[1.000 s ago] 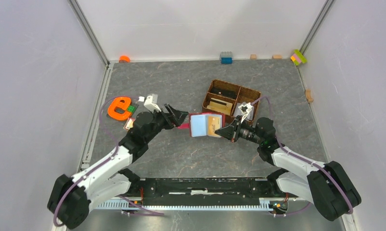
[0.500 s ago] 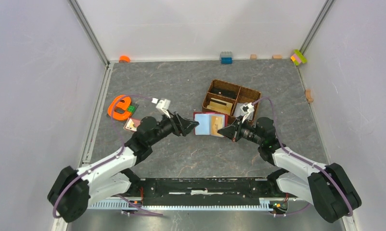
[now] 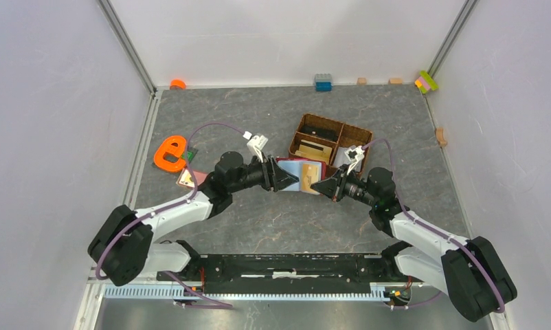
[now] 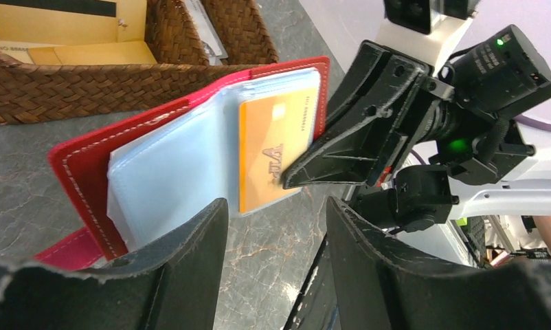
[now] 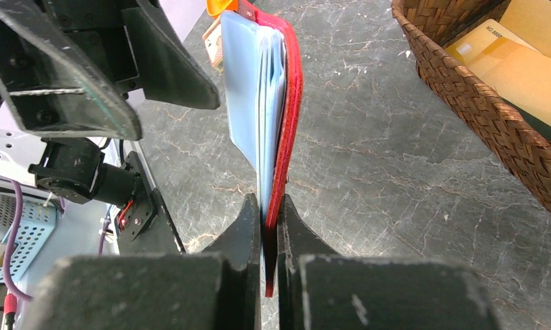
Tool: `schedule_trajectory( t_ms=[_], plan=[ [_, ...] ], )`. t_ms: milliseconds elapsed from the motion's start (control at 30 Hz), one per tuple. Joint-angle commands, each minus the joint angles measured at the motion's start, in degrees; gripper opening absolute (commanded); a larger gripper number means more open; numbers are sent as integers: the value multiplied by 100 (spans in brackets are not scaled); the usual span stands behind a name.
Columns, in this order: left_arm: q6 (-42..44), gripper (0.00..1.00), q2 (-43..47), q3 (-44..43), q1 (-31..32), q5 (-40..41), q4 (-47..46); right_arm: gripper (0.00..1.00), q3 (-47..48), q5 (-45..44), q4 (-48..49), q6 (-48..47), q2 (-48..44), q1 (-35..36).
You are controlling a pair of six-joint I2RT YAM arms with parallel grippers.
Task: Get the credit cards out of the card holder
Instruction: Remove the credit card from the card holder.
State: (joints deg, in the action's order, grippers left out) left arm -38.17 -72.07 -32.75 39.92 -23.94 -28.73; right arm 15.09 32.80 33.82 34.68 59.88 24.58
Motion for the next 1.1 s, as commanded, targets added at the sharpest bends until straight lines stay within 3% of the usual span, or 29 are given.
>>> schedule_trajectory(
  t_ms=[0,300,567,833,1067],
  plan=[
    [-186,60,-210,-234,-141,-291,-3,0,22,112,406,34,-125,-50],
    [-303,45,-683,-343,-245,-652,-230,0,-110,667,1205,584,8,-112],
    [-560,43,-758,-182,-433,-1108,-929,0,-100,1062,1703,934,263,-115],
    [-833,34,-862,-174,-429,-1598,-1530,0,-91,1110,1733,952,342,-111],
    [-1026,36,-1094,-226,-433,-1727,-1675,0,-110,1124,1791,980,358,-116]
  ],
)
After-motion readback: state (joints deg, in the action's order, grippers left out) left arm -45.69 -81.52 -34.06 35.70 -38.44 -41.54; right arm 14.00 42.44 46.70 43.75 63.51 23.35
